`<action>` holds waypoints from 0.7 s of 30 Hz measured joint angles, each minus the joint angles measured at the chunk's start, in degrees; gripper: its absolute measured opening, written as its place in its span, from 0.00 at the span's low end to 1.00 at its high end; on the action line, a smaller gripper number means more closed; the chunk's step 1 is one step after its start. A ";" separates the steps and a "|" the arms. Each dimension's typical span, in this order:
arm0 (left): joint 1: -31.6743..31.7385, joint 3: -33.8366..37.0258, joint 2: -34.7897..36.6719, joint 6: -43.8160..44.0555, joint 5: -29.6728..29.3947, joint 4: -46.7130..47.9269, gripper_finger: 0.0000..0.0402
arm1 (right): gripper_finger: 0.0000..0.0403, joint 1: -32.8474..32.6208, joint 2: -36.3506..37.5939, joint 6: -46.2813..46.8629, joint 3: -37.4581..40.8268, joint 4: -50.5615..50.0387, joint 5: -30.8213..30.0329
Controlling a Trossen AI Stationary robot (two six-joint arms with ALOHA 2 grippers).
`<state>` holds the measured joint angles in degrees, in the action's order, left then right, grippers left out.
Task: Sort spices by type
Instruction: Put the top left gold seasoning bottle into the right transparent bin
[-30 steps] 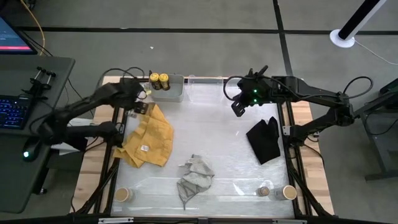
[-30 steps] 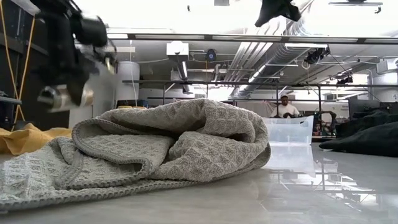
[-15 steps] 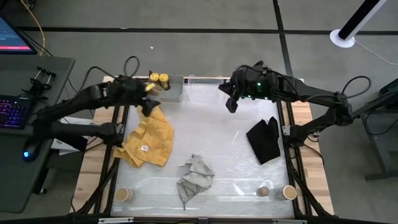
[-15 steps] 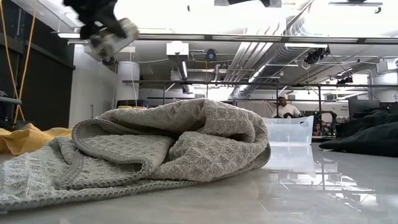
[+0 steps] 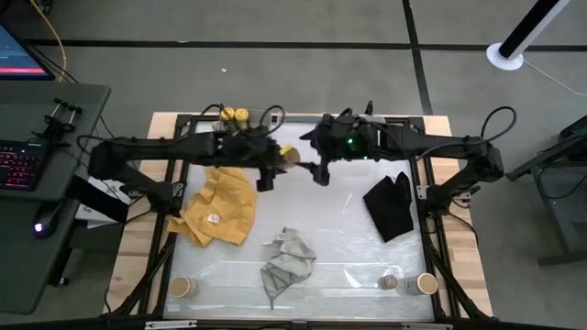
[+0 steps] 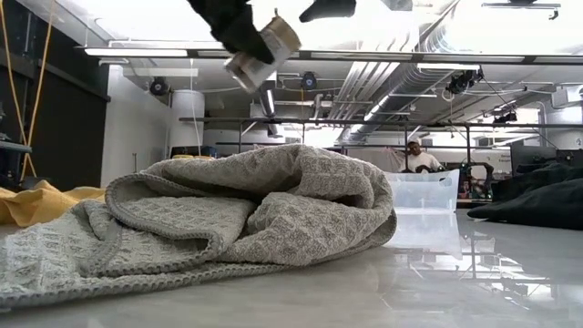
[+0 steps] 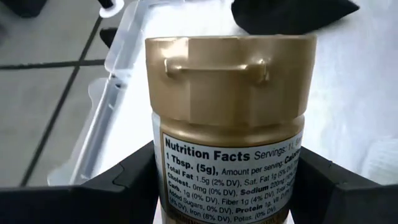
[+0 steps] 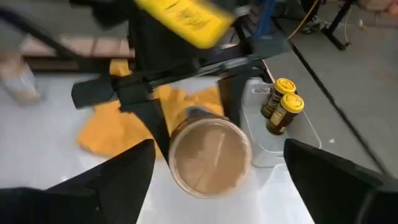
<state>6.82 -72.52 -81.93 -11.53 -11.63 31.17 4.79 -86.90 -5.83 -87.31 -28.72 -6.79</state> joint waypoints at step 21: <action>-1.36 -4.02 -4.48 -8.23 -0.60 -5.70 0.60 | 0.90 -1.41 -2.31 -3.14 0.04 -4.10 -1.51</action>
<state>5.45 -76.53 -86.41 -19.75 -12.23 25.47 3.38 -89.20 -8.98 -87.26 -32.82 -8.29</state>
